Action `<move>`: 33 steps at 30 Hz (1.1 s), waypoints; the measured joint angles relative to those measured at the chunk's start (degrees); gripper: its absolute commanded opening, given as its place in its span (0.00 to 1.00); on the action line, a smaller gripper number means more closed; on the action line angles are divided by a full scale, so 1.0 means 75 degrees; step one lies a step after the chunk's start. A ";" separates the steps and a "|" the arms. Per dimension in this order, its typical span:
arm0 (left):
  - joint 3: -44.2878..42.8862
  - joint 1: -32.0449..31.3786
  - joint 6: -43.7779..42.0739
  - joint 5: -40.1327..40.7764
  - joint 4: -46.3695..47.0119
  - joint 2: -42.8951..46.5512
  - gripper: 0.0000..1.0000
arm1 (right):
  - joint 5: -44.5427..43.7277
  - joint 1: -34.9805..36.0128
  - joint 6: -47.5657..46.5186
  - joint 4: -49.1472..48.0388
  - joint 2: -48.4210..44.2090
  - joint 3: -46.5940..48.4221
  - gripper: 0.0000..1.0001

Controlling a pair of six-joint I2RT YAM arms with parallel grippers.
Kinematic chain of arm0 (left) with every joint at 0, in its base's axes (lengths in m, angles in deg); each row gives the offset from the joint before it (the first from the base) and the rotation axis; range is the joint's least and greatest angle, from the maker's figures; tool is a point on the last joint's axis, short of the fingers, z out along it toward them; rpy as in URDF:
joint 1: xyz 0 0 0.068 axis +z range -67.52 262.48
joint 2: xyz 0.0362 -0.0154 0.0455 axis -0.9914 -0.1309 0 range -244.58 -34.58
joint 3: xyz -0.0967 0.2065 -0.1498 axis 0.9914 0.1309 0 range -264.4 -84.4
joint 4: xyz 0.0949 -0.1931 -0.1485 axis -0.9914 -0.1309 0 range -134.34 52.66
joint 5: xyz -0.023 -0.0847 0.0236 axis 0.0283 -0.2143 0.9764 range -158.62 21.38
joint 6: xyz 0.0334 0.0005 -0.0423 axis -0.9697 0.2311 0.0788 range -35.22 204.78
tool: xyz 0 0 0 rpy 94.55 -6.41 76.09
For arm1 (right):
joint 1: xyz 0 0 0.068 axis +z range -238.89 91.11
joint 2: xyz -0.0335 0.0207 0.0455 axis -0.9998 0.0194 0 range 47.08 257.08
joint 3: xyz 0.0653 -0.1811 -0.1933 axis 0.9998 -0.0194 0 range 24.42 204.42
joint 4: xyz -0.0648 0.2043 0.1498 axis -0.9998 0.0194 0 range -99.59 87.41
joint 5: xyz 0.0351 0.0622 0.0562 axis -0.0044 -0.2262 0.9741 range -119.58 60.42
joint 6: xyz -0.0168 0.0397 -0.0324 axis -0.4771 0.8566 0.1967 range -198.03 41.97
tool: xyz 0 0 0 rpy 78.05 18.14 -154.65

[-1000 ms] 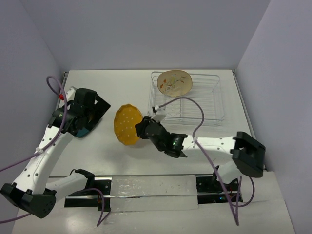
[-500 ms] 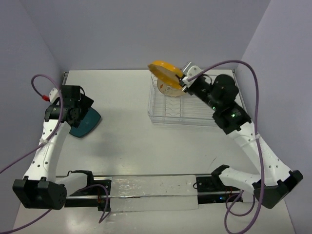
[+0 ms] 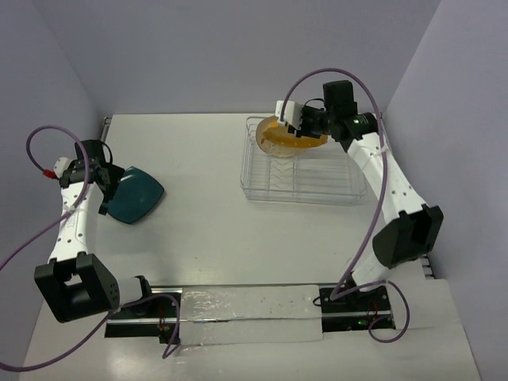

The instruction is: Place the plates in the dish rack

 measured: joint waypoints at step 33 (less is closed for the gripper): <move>-0.0286 0.0946 -0.0215 -0.0027 0.0319 -0.1227 0.99 | -0.0127 0.0043 -0.0193 -0.0006 0.2278 0.1273 0.00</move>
